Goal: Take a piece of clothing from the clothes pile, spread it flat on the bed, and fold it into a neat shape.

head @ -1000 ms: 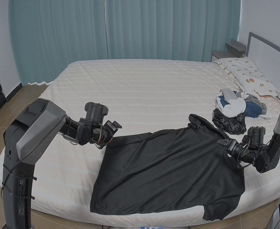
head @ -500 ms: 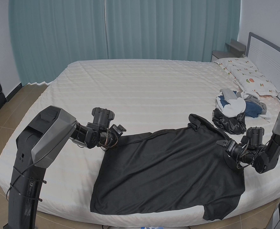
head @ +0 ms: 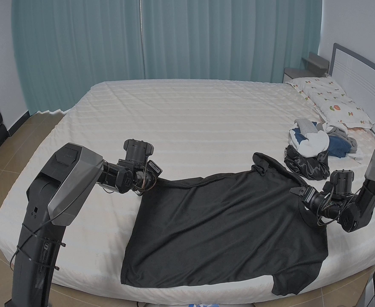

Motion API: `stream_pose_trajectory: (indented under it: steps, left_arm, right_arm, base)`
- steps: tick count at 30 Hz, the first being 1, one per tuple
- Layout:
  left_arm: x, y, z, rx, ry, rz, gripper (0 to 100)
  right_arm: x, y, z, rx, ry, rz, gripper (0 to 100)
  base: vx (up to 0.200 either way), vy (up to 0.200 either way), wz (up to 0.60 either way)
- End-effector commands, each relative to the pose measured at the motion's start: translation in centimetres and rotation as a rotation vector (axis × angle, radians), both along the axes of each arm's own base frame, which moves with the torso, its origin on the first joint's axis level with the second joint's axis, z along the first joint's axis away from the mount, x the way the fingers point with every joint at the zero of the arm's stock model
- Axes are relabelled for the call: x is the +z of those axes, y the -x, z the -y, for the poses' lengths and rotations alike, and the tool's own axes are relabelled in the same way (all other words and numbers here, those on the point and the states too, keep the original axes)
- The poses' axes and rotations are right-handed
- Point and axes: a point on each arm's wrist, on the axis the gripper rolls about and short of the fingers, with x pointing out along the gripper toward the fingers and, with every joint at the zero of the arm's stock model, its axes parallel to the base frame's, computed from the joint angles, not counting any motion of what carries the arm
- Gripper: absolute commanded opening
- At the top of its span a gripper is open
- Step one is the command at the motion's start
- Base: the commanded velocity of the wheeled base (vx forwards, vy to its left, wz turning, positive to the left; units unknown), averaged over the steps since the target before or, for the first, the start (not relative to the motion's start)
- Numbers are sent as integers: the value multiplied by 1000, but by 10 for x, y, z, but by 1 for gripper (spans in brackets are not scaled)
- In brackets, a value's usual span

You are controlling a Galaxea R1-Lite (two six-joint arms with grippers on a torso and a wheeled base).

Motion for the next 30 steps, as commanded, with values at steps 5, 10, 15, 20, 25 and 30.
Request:
stream_pose_trajectory:
  steps: [5,10,15,20,25,30]
  left_arm:
    - [14,-19,-28,77,-4,68,0]
    - [12,-30,-39,94,-11,97,0]
    - [6,-40,-40,94,-18,94,0]
    - [2,-40,-41,87,-39,84,0]
    - [3,-42,-52,114,-42,87,0]
    - [2,-45,-63,138,-44,90,0]
  right_arm:
    - [0,0,0,-2,-4,9,100]
    - [-3,-1,1,-6,-2,38,100]
    - [-4,-4,1,-9,-1,67,100]
    - [0,-5,3,-20,-1,93,100]
    - [3,-5,4,-23,0,108,100]
    - [4,-5,4,-23,0,123,100]
  base:
    - [0,0,0]
    - [0,0,0]
    - [0,0,0]
    - [0,0,0]
    - [0,0,0]
    - [0,0,0]
